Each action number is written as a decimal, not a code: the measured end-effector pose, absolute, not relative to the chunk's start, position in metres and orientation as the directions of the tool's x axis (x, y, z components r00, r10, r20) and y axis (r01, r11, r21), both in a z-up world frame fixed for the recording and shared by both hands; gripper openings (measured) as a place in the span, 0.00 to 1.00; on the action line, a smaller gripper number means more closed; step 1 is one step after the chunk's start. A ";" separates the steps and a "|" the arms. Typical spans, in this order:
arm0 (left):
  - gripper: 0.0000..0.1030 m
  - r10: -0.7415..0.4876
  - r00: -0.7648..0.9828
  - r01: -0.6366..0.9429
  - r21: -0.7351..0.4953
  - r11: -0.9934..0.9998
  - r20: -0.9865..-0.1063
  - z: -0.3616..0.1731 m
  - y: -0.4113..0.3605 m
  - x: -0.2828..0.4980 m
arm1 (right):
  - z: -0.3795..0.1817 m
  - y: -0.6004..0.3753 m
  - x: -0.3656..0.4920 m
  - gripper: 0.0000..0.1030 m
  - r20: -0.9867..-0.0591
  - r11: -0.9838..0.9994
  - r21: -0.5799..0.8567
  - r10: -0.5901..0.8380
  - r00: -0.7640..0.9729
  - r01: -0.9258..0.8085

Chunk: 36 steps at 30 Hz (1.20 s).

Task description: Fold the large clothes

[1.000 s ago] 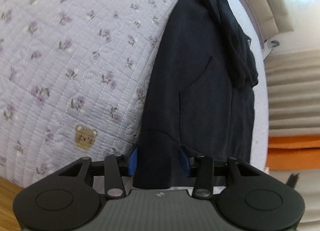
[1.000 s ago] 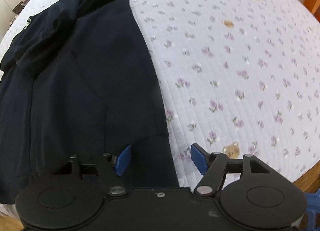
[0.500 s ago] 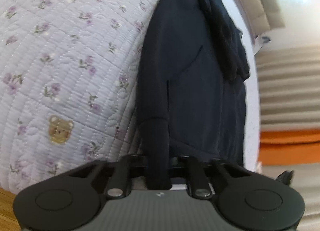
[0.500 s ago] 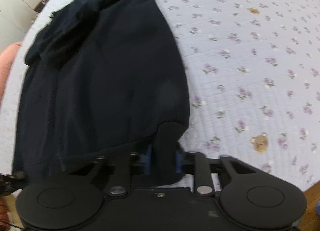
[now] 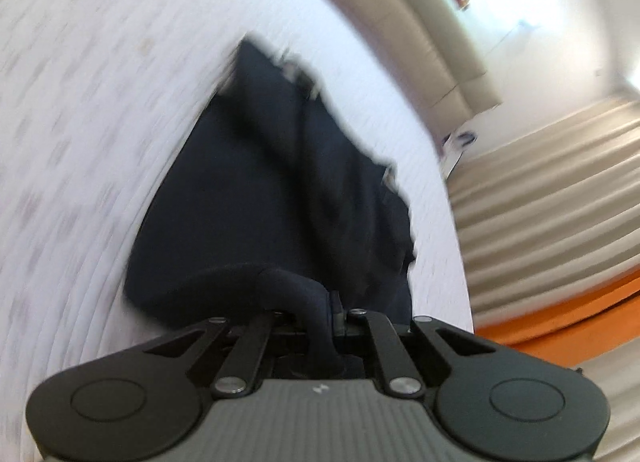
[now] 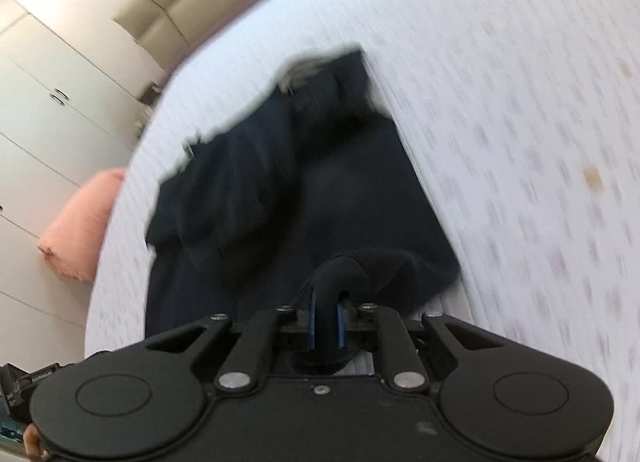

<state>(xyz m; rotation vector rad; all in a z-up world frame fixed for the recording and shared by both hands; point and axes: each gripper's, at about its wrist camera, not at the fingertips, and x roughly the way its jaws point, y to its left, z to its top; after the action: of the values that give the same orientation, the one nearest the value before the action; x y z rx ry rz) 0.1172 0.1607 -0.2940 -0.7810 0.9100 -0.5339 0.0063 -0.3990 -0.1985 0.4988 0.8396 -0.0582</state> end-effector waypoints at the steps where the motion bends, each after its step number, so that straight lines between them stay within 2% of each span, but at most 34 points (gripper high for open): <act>1: 0.06 -0.678 0.548 0.105 -0.764 0.636 -0.490 -0.286 0.154 0.134 | -0.194 -0.403 0.025 0.13 -0.710 0.887 0.399 0.139 0.690 0.231; 5: 0.07 -0.596 0.656 0.147 -0.697 0.702 -0.462 -0.267 0.129 0.194 | -0.193 -0.420 0.094 0.13 -0.663 0.885 0.405 0.112 0.740 0.229; 7: 0.14 -0.563 0.683 0.110 -0.696 0.710 -0.466 -0.267 0.120 0.225 | -0.200 -0.430 0.129 0.17 -0.673 0.876 0.400 0.083 0.735 0.268; 8: 0.24 -0.547 0.689 0.087 -0.695 0.713 -0.476 -0.269 0.117 0.238 | -0.204 -0.437 0.143 0.29 -0.681 0.862 0.423 0.098 0.726 0.281; 9: 0.40 -0.533 0.689 0.064 -0.691 0.720 -0.491 -0.270 0.116 0.248 | -0.209 -0.442 0.144 0.34 -0.689 0.852 0.436 0.108 0.717 0.290; 11: 0.59 -0.483 0.712 0.022 -0.671 0.741 -0.510 -0.272 0.116 0.257 | -0.212 -0.449 0.151 0.56 -0.690 0.863 0.417 0.097 0.717 0.285; 13: 0.62 -0.474 0.712 0.035 -0.648 0.761 -0.518 -0.275 0.118 0.258 | -0.213 -0.451 0.149 0.69 -0.704 0.900 0.348 0.066 0.707 0.262; 14: 0.62 -0.478 0.696 0.038 -0.638 0.769 -0.535 -0.279 0.119 0.259 | -0.217 -0.452 0.152 0.71 -0.715 0.914 0.315 0.051 0.698 0.255; 16: 0.61 -0.464 0.663 0.021 -0.606 0.795 -0.587 -0.287 0.120 0.265 | -0.225 -0.456 0.158 0.71 -0.735 0.933 0.274 0.046 0.676 0.234; 20: 0.61 -0.430 0.639 0.004 -0.556 0.831 -0.638 -0.301 0.121 0.265 | -0.236 -0.458 0.175 0.71 -0.768 0.965 0.180 0.015 0.641 0.193; 33: 0.61 -0.392 0.652 0.048 -0.481 0.875 -0.648 -0.304 0.101 0.314 | -0.251 -0.428 0.221 0.71 -0.776 0.997 0.017 -0.033 0.630 0.073; 36: 0.59 -0.388 0.637 0.048 -0.468 0.883 -0.666 -0.311 0.095 0.330 | -0.259 -0.422 0.228 0.61 -0.795 0.998 -0.008 -0.042 0.605 0.058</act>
<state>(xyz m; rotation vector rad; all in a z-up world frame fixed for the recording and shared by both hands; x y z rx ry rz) 0.3301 0.0953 -0.3110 -0.4337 0.8494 -0.2581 0.2281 -0.4218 -0.2592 0.0188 0.9187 -0.0577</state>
